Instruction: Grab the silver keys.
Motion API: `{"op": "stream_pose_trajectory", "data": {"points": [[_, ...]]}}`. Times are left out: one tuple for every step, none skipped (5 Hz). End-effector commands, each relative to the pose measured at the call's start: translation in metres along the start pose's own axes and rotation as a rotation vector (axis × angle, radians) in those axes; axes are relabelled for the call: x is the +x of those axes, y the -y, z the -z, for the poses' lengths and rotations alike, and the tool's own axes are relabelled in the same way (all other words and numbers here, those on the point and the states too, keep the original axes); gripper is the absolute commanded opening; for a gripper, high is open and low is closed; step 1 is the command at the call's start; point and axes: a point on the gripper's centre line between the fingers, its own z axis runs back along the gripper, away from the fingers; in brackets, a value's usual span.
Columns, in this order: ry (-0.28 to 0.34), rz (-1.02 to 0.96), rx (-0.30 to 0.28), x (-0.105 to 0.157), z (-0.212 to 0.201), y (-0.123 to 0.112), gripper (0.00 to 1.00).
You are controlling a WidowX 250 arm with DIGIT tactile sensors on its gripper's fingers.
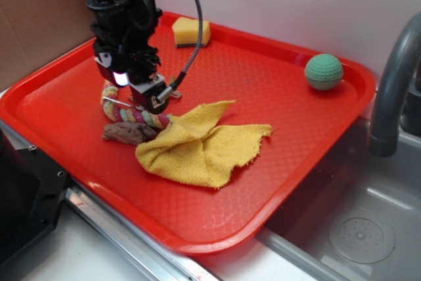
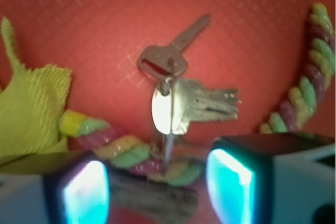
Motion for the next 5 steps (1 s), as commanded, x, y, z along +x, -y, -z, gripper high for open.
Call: {"op": "stream_pose_trajectory", "data": {"points": [[-0.003,0.007,-0.028,0.016,0.028,-0.010,0.00],[-0.011,0.006,-0.016,0.016,0.023,-0.012,0.00],[-0.011,-0.021,-0.016,0.011,-0.012,-0.025,0.00],[0.018,-0.137,-0.096,0.005,-0.059,-0.063,0.00],[0.057,-0.200,-0.132,-0.009,-0.107,-0.085,0.00]]}}
